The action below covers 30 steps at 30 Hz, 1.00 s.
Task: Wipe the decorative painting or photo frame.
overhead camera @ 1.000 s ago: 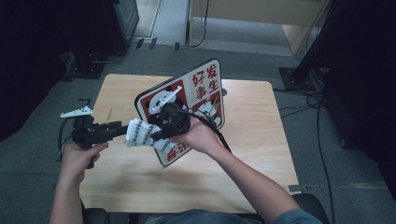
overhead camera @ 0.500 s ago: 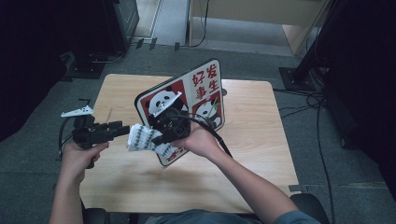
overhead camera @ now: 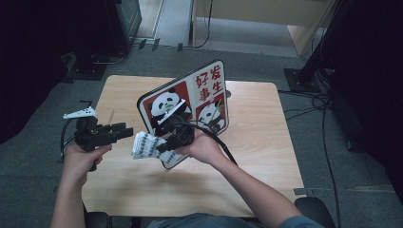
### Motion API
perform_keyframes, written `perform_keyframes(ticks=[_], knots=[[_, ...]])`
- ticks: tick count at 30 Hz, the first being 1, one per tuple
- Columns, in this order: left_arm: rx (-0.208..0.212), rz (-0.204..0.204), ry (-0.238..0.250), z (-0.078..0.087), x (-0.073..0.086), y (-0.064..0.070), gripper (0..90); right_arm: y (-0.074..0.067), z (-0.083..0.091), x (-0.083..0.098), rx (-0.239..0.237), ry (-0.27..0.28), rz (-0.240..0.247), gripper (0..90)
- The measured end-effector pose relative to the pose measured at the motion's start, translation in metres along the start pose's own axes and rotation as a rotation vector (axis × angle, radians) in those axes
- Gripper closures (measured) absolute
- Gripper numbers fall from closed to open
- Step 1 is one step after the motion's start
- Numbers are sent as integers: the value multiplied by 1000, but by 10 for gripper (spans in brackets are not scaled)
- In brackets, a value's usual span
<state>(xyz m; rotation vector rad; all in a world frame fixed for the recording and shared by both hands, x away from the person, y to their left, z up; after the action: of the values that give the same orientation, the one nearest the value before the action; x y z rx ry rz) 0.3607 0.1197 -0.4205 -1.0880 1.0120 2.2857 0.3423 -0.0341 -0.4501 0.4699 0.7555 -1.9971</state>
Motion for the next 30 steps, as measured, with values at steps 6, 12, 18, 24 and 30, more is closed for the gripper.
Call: perform_keyframes(ticks=[6, 12, 18, 24, 30], knots=[[8, -4, 1, -1, -1, 3, 433, 2, -5, 6, 0, -9, -8, 791], [17, -16, -5, -2, -2, 7, 433, 4, -10, 12, -3, -19, -12, 790], [35, -21, -4, -4, -3, 12, 439, 5, -15, 18, -2, -32, -20, 790], [46, -38, -16, -7, -2, 16, 444, 6, -20, 25, -3, -39, -22, 789], [57, -59, -25, -11, -1, 21, 450, 9, -24, 30, -5, -42, -18, 788]])
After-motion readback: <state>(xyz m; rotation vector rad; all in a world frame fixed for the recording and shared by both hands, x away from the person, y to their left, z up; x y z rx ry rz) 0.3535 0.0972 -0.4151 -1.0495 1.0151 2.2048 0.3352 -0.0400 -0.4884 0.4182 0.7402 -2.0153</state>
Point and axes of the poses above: each handheld gripper's, and its own axes: z roughly backward along the jaws, x roughly out of its underside, y roughly to its right, the point moved 9 cm from there along -z, roughly forward along the jaws, and after that the axes turned 3 degrees about y, right-handed, at the moved point
